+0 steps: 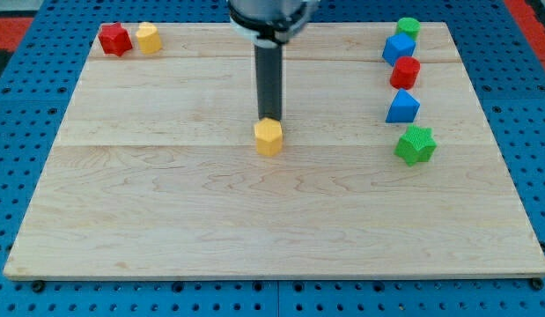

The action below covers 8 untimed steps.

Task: Place the yellow hexagon at the bottom side of the green star

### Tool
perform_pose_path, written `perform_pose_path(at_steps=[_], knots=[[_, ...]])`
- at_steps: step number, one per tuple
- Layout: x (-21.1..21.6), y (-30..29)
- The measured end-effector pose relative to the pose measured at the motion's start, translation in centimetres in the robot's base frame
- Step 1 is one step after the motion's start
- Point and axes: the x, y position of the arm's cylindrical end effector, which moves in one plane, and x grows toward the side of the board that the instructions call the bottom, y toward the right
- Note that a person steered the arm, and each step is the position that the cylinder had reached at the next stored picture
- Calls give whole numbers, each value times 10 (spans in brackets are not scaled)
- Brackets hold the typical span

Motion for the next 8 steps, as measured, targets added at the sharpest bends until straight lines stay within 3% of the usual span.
perform_pose_path(at_steps=[2,6,8], knots=[[-2,-22],[53,-6],[61,-27]])
